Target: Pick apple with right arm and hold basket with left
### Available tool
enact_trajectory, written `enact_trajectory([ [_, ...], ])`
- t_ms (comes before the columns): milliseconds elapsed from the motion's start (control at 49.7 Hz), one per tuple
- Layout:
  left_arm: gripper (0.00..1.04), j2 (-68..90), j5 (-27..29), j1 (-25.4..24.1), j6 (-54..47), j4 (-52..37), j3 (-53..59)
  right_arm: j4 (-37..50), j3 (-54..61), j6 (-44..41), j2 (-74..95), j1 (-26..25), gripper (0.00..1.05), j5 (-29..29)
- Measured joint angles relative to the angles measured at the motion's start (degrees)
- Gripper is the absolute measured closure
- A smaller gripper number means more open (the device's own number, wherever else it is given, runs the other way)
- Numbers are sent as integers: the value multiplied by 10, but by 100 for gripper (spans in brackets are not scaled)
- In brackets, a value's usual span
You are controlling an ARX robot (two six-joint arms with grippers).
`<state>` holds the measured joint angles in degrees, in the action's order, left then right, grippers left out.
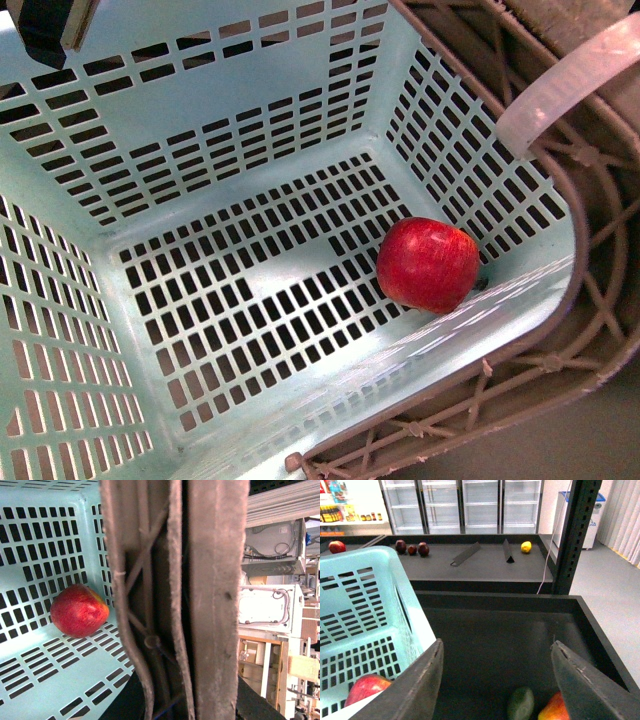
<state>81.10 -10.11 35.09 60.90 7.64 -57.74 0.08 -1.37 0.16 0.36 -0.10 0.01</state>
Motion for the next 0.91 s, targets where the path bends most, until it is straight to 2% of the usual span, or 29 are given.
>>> enact_trajectory([
  [141,88,0,0,0,0,0,0,0,0,0,0,0,8,0],
  [483,88,0,0,0,0,0,0,0,0,0,0,0,9,0],
  [523,88,0,22,4,5,4,-1,0,0,0,0,0,9,0],
  [603,88,1,189,26,80,30,-10,0,0,0,0,0,9,0],
  [704,88,2,292,23,120,28,-13,0,0,0,0,0,9,0],
  [804,88,2,331,-9,125,21,-21,0,0,0,0,0,9,0],
  [905,88,2,325,-56,134,10,-22,0,0,0,0,0,9,0],
])
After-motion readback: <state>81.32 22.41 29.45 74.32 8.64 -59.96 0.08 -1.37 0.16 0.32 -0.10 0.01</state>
